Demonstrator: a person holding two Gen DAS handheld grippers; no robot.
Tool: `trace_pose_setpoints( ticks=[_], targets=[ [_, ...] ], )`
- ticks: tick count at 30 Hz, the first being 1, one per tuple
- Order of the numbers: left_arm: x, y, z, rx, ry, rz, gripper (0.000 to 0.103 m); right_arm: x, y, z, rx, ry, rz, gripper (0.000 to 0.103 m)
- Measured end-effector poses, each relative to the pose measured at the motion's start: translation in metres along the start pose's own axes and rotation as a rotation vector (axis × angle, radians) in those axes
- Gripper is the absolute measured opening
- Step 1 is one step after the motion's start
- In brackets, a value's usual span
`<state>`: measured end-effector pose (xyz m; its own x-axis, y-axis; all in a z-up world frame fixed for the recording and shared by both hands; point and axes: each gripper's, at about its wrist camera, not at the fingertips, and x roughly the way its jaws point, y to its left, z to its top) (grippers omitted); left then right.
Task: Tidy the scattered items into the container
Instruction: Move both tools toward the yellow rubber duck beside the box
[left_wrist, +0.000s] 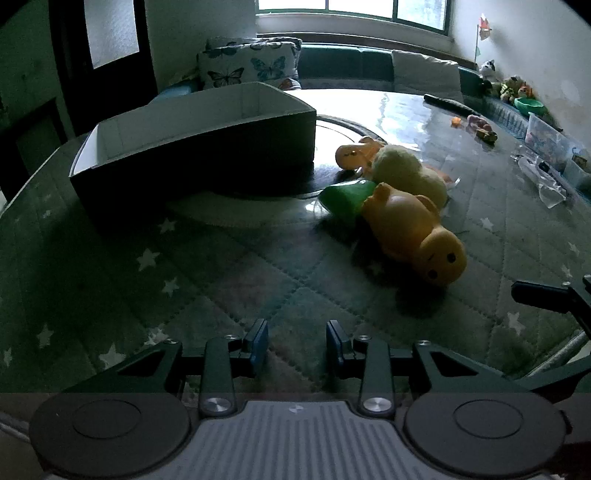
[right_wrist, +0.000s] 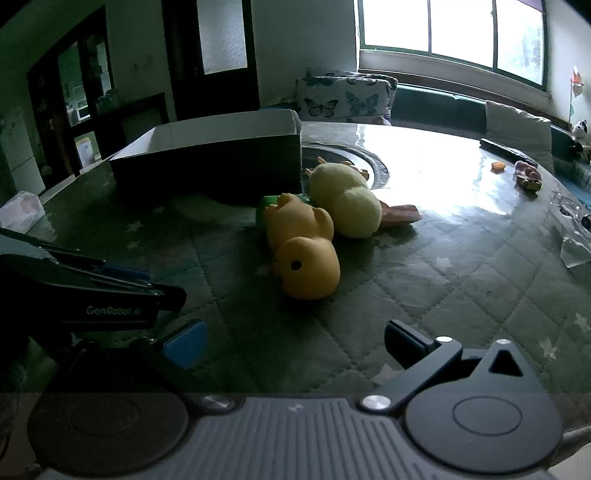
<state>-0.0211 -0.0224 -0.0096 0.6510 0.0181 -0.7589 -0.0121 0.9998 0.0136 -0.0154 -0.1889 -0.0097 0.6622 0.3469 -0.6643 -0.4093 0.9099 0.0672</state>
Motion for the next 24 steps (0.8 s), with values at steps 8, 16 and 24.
trace_pose_setpoints(
  ticks=[8, 16, 24],
  targets=[
    [0.0005, -0.0014, 0.0010, 0.009, 0.001, 0.002, 0.038, 0.0015, 0.0030, 0.0019, -0.009, 0.008, 0.005, 0.103],
    [0.0010, -0.0029, 0.0025, 0.015, 0.000, 0.002, 0.037, 0.0032, 0.0036, 0.0033, -0.009, 0.013, 0.006, 0.103],
    [0.0018, -0.0040, 0.0039, 0.018, 0.003, 0.002, 0.038, 0.0034, 0.0043, 0.0050, -0.014, 0.018, 0.011, 0.103]
  ],
)
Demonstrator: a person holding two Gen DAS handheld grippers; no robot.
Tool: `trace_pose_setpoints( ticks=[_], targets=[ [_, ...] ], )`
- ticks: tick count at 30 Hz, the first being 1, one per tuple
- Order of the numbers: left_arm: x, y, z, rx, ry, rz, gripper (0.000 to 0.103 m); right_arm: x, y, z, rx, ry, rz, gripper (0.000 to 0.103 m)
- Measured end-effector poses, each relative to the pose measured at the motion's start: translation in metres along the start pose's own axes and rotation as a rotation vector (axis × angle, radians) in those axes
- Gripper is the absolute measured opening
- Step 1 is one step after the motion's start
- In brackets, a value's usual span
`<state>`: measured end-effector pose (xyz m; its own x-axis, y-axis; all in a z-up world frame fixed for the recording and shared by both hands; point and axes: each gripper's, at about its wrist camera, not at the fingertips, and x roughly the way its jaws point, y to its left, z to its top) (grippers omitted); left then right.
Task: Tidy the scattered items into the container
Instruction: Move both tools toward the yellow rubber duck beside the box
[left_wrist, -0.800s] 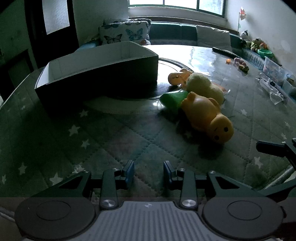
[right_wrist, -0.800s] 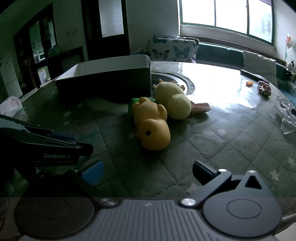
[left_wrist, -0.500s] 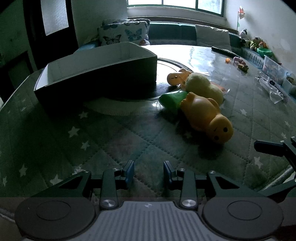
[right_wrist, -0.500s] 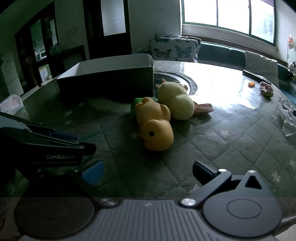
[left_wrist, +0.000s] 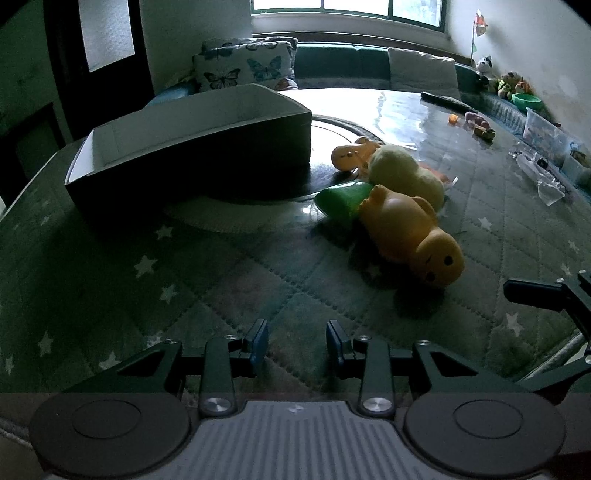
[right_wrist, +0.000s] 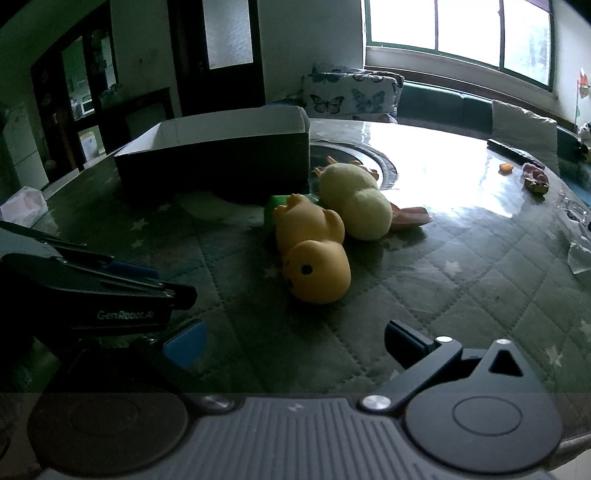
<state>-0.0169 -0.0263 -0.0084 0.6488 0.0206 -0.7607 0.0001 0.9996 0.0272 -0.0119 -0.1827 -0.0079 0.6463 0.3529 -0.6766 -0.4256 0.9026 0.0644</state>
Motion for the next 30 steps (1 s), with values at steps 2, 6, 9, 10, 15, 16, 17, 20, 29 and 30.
trace_pose_setpoints(
  ticks=[2, 6, 9, 10, 15, 16, 17, 20, 29, 30],
  targets=[
    [-0.0001, -0.0002, 0.0000, 0.000, -0.001, -0.001, 0.038, 0.0000, 0.0000, 0.0002, 0.000, 0.000, 0.000, 0.103],
    [0.0001, -0.0001, 0.0000, 0.002, -0.001, 0.000, 0.038, 0.0001, 0.0004, 0.0005, 0.000, 0.001, 0.001, 0.103],
    [0.0005, -0.0006, 0.0005, 0.003, 0.000, 0.000, 0.038, 0.0006, 0.0006, 0.0011, -0.001, 0.002, 0.002, 0.103],
    [0.0003, -0.0006, 0.0004, 0.003, 0.000, 0.000, 0.038, 0.0006, 0.0006, 0.0011, -0.001, 0.002, 0.002, 0.103],
    [0.0018, -0.0015, 0.0010, 0.004, 0.003, 0.000, 0.038, 0.0007, 0.0006, 0.0011, -0.001, 0.002, 0.001, 0.103],
    [0.0017, -0.0015, 0.0011, 0.004, 0.004, 0.001, 0.038, 0.0008, 0.0006, 0.0011, -0.001, 0.002, 0.002, 0.103],
    [0.0018, -0.0020, 0.0012, 0.005, 0.004, 0.001, 0.037, 0.0008, 0.0006, 0.0012, -0.001, 0.003, 0.001, 0.103],
    [0.0021, -0.0021, 0.0022, 0.007, 0.006, 0.000, 0.037, 0.0011, 0.0008, 0.0015, -0.002, 0.003, 0.001, 0.103],
    [0.0031, -0.0015, 0.0038, 0.007, 0.010, 0.000, 0.037, 0.0030, 0.0011, 0.0040, 0.001, 0.004, 0.006, 0.103],
    [0.0036, -0.0012, 0.0045, 0.008, 0.013, 0.000, 0.037, 0.0037, 0.0009, 0.0047, 0.001, 0.005, 0.007, 0.103]
  ],
)
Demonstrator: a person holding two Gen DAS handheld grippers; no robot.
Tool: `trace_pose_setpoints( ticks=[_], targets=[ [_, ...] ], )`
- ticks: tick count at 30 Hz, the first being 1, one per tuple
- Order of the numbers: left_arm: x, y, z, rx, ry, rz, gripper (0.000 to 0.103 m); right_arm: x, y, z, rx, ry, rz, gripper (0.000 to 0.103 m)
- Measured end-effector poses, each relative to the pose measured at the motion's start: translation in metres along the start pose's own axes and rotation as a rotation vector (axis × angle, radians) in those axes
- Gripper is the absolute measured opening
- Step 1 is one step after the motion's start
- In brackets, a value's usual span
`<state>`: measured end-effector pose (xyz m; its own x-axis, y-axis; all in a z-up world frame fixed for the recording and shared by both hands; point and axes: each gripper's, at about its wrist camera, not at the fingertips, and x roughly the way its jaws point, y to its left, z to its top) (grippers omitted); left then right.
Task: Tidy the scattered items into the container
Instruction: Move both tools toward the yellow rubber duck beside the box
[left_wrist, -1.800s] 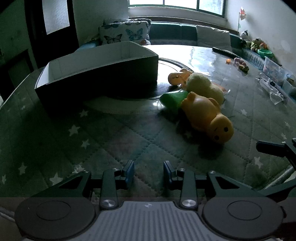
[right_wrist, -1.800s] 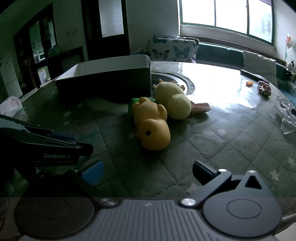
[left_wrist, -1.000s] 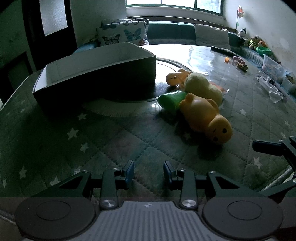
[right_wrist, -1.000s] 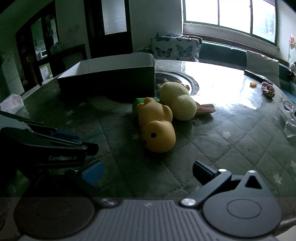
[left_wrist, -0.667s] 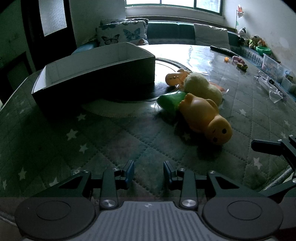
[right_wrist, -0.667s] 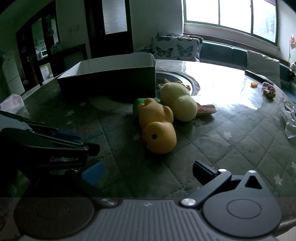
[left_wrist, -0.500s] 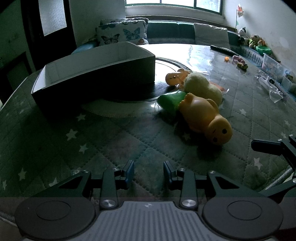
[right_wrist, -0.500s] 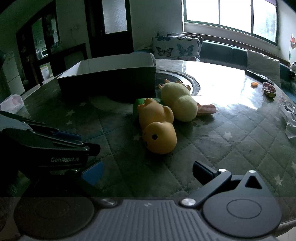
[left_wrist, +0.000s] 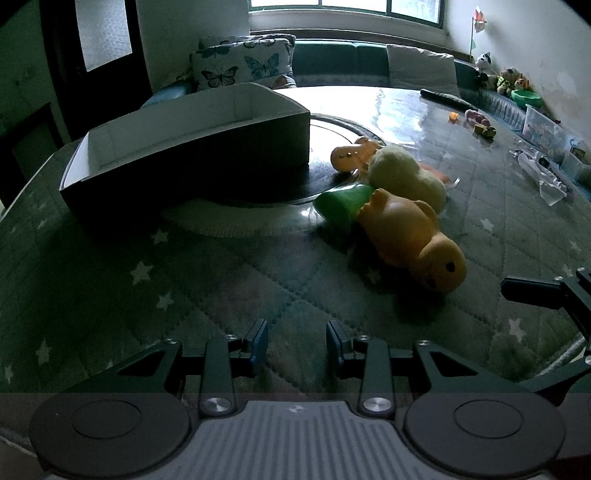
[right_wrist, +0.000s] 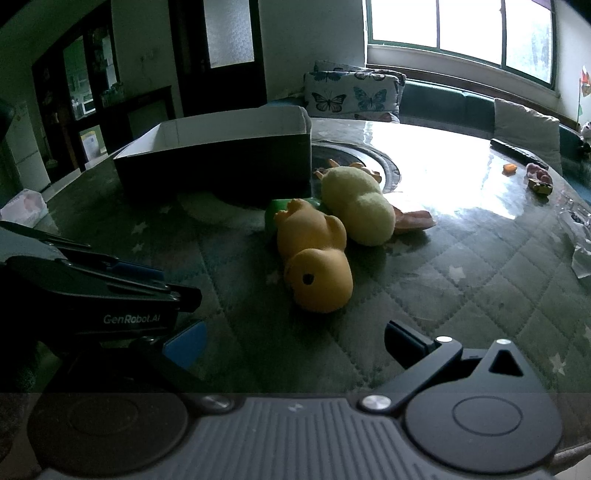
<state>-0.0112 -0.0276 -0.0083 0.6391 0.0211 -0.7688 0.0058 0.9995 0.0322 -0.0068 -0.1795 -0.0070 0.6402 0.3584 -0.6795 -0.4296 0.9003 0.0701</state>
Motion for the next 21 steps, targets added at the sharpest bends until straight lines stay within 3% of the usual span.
trace_pose_setpoints(
  ticks=[21],
  targets=[
    [0.011, 0.009, 0.022, -0.002, 0.022, -0.019, 0.037, 0.011, -0.009, 0.012, 0.026, 0.012, 0.021, 0.103]
  ],
)
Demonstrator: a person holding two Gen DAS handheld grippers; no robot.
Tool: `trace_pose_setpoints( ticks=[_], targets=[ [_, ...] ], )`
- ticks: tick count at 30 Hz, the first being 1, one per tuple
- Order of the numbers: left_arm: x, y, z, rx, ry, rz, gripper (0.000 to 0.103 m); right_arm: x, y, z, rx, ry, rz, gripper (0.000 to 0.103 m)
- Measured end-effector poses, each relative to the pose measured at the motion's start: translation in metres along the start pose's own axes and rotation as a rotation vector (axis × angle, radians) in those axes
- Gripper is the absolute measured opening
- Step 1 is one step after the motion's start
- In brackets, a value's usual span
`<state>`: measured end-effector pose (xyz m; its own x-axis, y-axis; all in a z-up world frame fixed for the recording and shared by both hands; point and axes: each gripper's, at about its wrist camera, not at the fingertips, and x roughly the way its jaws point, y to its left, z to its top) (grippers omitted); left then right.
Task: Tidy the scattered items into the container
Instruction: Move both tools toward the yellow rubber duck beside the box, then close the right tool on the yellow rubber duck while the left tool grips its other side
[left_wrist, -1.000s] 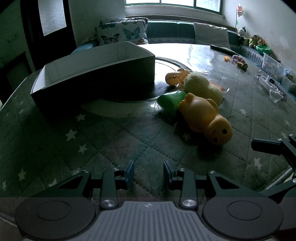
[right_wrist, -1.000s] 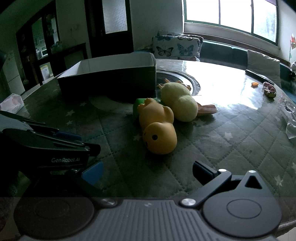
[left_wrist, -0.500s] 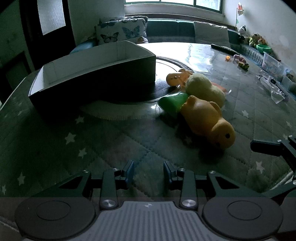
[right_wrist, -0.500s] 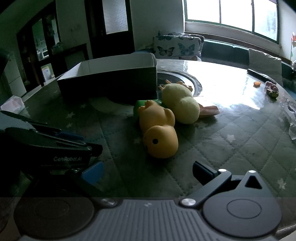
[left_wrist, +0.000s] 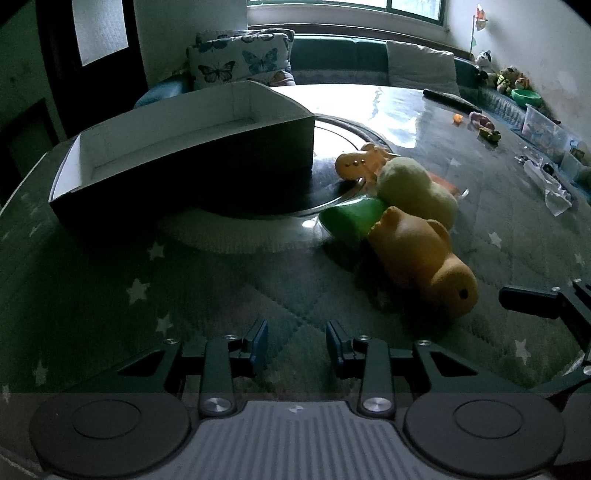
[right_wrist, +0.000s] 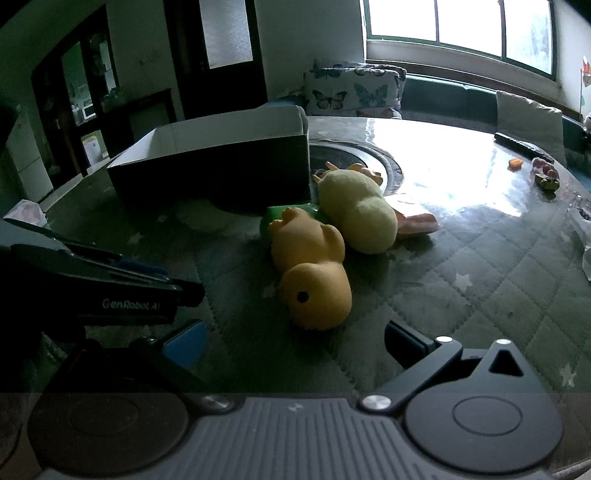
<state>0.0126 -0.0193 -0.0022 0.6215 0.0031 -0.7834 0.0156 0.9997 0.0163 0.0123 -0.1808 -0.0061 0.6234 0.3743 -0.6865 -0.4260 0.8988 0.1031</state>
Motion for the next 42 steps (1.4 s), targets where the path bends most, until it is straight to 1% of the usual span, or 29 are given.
trace_pose_setpoints(
  ticks=[11, 30, 32, 33, 39, 42],
  targets=[
    [0.010, 0.004, 0.014, -0.008, 0.023, -0.009, 0.037, 0.010, -0.004, 0.007, 0.004, 0.027, 0.004, 0.103],
    [0.026, 0.009, 0.031, -0.029, 0.062, -0.034, 0.037, 0.023, -0.012, 0.022, 0.017, 0.048, 0.014, 0.102],
    [0.027, 0.010, 0.032, -0.029, 0.064, -0.035, 0.037, 0.024, -0.013, 0.023, 0.021, 0.050, 0.017, 0.101],
    [0.027, 0.010, 0.033, -0.030, 0.065, -0.035, 0.037, 0.025, -0.013, 0.024, 0.022, 0.052, 0.018, 0.098],
    [0.028, 0.015, 0.038, -0.041, 0.063, -0.043, 0.037, 0.027, -0.016, 0.027, 0.021, 0.057, 0.021, 0.094],
    [0.028, 0.018, 0.040, -0.046, 0.061, -0.051, 0.037, 0.029, -0.018, 0.028, 0.025, 0.064, 0.030, 0.091]
  ],
)
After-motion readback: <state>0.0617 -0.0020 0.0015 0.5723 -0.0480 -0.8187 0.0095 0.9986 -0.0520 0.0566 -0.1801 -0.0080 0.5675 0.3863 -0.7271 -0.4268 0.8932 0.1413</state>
